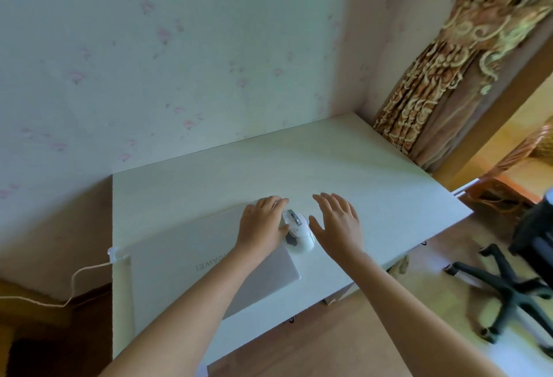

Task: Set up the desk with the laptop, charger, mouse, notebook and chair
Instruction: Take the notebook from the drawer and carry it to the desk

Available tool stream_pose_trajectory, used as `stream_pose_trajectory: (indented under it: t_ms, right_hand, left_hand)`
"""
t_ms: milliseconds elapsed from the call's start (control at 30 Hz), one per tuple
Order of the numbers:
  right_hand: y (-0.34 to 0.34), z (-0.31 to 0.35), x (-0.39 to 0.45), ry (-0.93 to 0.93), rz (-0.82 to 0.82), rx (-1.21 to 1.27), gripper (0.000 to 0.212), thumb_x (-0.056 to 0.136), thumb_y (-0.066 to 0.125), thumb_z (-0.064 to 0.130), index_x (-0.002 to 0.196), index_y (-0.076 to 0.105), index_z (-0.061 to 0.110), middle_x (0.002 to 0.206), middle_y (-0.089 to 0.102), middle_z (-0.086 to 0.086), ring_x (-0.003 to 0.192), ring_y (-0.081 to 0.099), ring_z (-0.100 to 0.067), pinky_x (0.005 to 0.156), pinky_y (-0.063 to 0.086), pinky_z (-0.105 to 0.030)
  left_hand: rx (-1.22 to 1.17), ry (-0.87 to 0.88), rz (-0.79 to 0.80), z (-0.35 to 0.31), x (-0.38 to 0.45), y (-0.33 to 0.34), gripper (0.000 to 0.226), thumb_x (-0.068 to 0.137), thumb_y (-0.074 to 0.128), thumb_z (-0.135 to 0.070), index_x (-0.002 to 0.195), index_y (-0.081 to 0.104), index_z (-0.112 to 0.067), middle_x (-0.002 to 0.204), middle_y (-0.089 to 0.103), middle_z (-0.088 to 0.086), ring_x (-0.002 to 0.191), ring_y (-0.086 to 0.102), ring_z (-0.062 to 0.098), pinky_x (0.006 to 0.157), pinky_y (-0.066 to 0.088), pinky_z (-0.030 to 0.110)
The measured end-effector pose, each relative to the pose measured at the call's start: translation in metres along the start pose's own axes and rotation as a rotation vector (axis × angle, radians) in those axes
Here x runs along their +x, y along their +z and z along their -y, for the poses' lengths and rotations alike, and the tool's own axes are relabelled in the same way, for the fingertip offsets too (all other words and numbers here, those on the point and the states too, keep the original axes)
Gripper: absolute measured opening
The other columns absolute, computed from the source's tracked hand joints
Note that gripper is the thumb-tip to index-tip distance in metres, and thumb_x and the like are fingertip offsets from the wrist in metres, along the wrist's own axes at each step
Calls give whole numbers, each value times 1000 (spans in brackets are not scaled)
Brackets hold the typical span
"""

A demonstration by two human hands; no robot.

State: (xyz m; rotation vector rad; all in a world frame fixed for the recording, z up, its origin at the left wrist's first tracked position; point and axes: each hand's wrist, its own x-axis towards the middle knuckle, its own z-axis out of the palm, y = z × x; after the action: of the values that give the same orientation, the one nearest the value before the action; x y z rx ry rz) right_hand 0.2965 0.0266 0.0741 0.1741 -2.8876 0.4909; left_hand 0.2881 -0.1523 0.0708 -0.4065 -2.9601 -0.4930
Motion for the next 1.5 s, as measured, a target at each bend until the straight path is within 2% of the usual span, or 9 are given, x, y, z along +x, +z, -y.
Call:
stream_pose_trajectory:
  t_ms: [133,300,467,533,667,800,1100,1367,1500]
  right_hand:
    - [-44,8,-39,59,-62,-55,46,89,57,32,132,49,18,134,55,-2,126,46,-25,104,35,-40]
    - [-86,16,-104,98,-75,-147,50,89,56,38,135,46,22,133,56,1,123,50,-22,100,40,-37]
    - [-130,13,-181,240,-147,-216,51,88,57,39,136,45,25,133,56,2,120,53,-21,100,42,-38]
    - [-145,6,-211,300,-171,-234,51,87,58,39,134,47,24,130,59,1,118,55,-22,99,43,-40]
    - [-171,-21,-272,421,-224,-288,51,82,65,37,129,53,23,122,64,0,110,60,-22,91,49,-39]
    - [-198,-61,-331,548,-269,-322,52,79,68,34,127,55,22,117,67,0,103,63,-23,84,52,-38]
    - [-262,-187,-466,747,-298,-425,48,81,57,39,125,57,20,111,68,1,94,65,-22,79,50,-35]
    - [-322,-300,-585,894,-351,-463,49,81,46,44,124,57,21,106,68,2,91,65,-22,77,49,-36]
    - [-349,-355,-633,984,-357,-469,50,82,47,44,126,56,20,110,66,3,93,64,-21,79,48,-37]
  left_hand:
    - [21,130,-68,-11,-21,-34,52,82,67,-30,131,54,-21,132,57,-4,120,53,21,90,41,37]
    - [45,258,-79,-24,-40,-62,50,70,77,-30,117,64,-18,113,69,-1,100,64,26,75,49,39]
    - [51,481,-24,-75,-63,-71,53,84,66,-37,132,53,-22,128,61,-2,114,56,24,88,45,39]
    - [37,572,6,-105,-72,-67,52,85,64,-40,133,53,-22,127,61,-1,112,57,24,86,45,38]
    - [9,739,42,-179,-89,-54,51,84,65,-44,129,57,-21,117,66,1,102,62,25,78,48,36]
    - [-29,889,51,-261,-108,-38,52,84,65,-45,131,55,-24,119,65,-1,104,61,23,80,48,35]
    - [-58,1087,111,-461,-160,28,51,85,64,-43,132,54,-25,120,64,-4,109,59,20,79,47,35]
    - [-98,1239,214,-639,-219,93,53,89,57,-46,138,47,-27,129,59,-6,120,52,18,92,41,35]
    - [-94,1342,250,-721,-236,121,55,87,60,-45,137,49,-24,126,61,-3,118,54,21,91,42,36]
